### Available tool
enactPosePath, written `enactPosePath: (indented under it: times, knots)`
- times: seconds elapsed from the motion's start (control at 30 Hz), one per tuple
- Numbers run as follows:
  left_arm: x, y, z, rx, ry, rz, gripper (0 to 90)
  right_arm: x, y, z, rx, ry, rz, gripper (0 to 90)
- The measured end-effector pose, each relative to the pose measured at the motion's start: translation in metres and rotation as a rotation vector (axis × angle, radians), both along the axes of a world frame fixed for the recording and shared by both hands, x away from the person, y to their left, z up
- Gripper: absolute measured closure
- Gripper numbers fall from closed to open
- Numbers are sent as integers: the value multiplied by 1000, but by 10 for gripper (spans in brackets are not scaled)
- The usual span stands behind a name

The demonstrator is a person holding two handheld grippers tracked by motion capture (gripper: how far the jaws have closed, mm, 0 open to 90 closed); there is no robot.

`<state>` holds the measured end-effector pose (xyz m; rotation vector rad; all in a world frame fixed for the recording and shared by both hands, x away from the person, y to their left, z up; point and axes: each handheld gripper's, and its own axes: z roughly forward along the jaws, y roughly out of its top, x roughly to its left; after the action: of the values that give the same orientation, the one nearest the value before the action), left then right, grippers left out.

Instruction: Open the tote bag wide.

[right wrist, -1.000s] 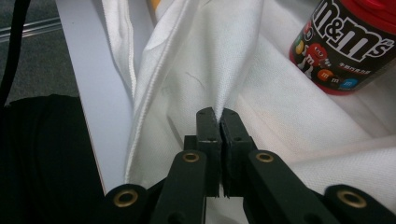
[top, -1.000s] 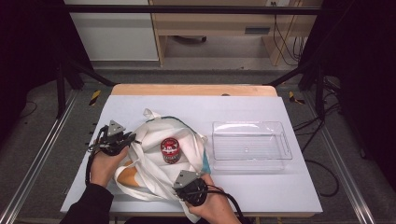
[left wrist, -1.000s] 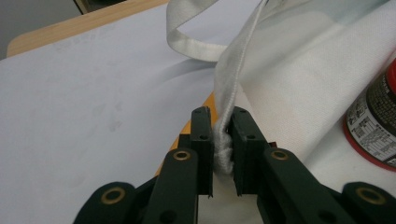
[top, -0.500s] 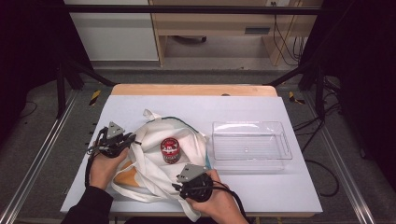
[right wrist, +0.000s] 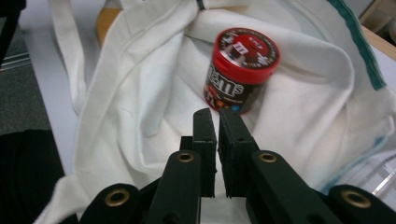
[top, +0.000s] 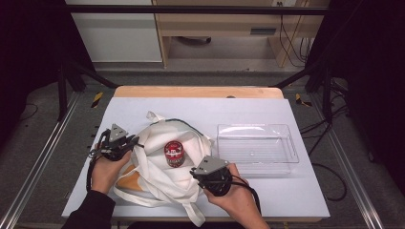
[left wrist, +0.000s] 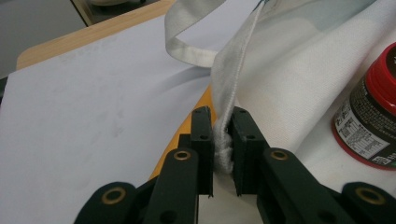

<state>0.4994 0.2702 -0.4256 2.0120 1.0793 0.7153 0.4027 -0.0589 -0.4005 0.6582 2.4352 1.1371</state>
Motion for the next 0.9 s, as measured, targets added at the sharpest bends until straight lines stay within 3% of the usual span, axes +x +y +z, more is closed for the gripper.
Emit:
enactPosePath:
  times: [0.57,0.9]
  knots:
    - [1,-2,-5,3,11,-6,810,1,-38,-29,-11,55,-112,900]
    - [-1,-3,-6,1,5,-3,810,0,-50,-47,-15,90,-129,900]
